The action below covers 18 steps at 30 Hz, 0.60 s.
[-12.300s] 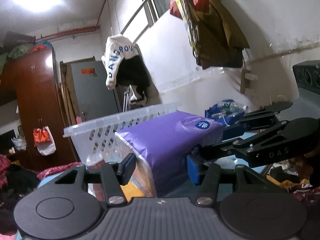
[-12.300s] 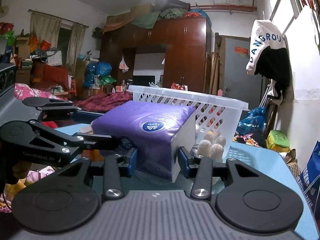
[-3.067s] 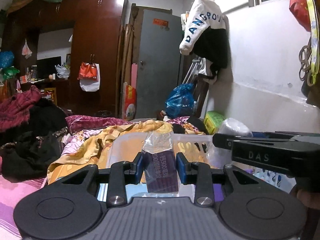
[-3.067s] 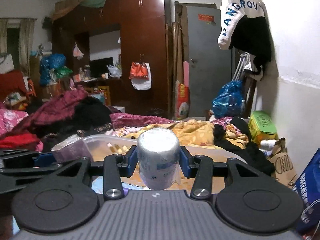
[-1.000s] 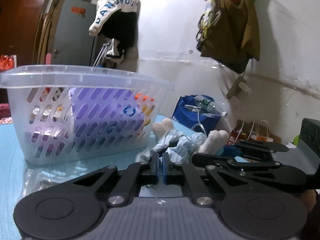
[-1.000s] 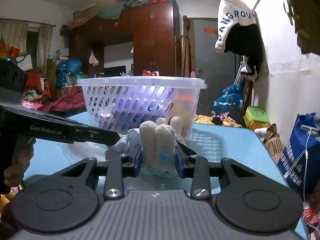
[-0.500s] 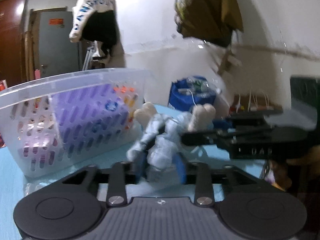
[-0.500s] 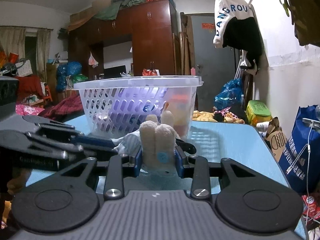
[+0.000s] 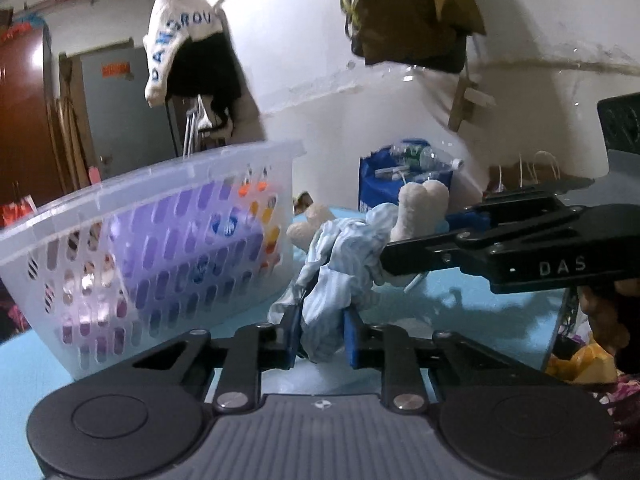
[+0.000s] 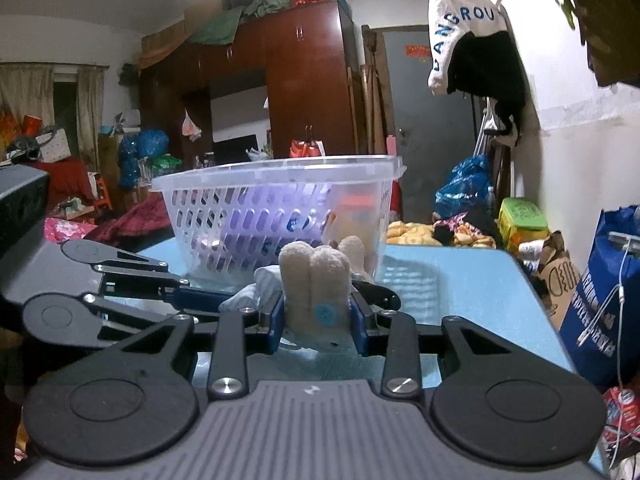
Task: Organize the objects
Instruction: 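Lift the rabbit toy with both tools over the basket and open them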
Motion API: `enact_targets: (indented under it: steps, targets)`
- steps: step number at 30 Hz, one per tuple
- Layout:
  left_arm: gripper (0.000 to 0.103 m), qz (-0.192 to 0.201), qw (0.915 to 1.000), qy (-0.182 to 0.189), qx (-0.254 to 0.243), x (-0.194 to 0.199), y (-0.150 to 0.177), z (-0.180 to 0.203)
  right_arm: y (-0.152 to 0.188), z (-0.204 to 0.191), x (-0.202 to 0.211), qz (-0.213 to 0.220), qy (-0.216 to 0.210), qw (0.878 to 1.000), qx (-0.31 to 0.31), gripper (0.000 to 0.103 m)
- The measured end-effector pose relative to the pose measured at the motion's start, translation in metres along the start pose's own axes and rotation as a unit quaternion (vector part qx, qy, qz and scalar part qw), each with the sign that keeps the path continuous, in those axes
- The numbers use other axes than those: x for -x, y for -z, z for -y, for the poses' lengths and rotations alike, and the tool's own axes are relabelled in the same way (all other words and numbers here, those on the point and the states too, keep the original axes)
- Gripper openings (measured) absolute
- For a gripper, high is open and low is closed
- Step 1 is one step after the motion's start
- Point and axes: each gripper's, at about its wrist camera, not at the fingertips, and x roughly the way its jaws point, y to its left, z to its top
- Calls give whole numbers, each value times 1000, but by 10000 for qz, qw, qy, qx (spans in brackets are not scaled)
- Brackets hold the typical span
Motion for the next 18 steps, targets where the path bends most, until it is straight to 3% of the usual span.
enact_targets:
  steps: [5, 11, 18]
  targets:
    - [25, 370, 9990, -160, -165, 30, -11, 1, -13, -10, 10, 203, -30, 9997, 134, 37]
    - [25, 909, 9933, -595, -400, 76, -48, -17, -57, -41, 15, 664, -82, 9959, 615, 37]
    - [24, 1081, 9874, -1079, -410, 74, -98, -72, -125, -62, -33, 963, -137, 9904, 985, 37]
